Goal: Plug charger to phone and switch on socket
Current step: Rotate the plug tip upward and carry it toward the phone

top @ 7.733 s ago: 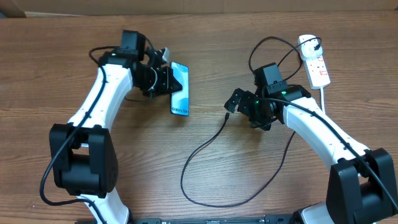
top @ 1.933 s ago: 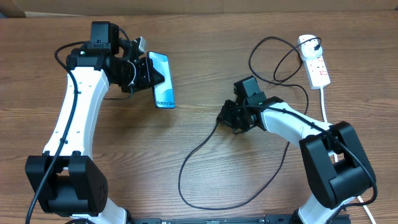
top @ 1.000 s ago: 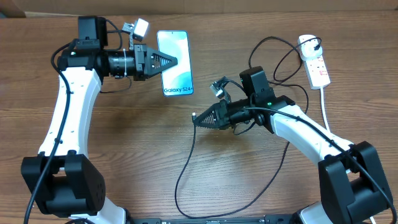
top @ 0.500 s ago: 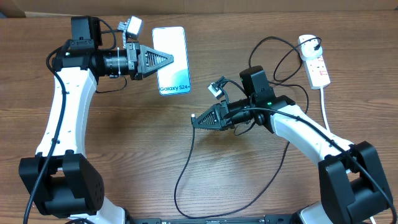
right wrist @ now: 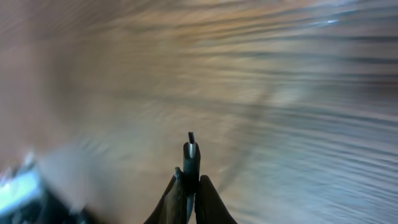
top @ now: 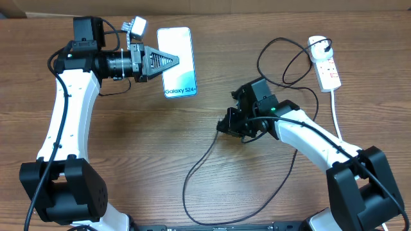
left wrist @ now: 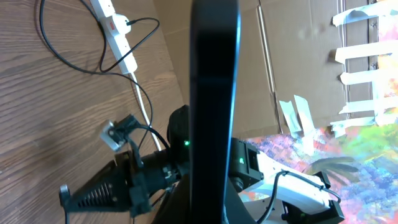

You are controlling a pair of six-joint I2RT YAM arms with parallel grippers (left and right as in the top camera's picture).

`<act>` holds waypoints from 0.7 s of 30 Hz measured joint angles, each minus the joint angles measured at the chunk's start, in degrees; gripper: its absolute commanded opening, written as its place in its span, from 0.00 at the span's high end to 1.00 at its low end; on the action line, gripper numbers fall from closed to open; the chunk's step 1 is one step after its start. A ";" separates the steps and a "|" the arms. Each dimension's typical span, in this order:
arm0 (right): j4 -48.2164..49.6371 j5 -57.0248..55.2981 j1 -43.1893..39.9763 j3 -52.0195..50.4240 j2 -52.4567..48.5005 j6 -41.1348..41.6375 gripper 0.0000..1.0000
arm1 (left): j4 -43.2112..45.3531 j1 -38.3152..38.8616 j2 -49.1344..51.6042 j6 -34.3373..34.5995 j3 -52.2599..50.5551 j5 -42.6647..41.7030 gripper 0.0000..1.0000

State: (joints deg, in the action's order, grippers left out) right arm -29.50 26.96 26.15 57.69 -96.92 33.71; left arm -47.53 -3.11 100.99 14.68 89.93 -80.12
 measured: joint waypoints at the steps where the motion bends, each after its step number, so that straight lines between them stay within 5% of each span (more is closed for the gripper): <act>1: 0.02 -2.49 0.24 -0.17 0.00 1.57 0.96 | 0.02 0.00 0.00 0.00 0.00 0.00 0.96; 9: 0.37 -14.23 0.57 -3.17 -2.86 10.93 0.96 | 0.00 0.00 0.00 0.00 0.00 0.92 0.96; 15: 2.36 -15.65 0.57 -3.39 -5.09 14.62 0.61 | 0.00 0.00 0.00 0.00 0.00 1.31 0.96; 21: 2.84 -15.61 0.61 -3.04 -5.01 15.61 0.63 | 0.00 0.00 0.00 0.00 0.00 1.31 0.96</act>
State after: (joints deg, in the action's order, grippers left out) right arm -26.65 11.35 26.76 54.65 -101.93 49.32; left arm -47.53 -3.11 100.99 14.68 89.93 -78.81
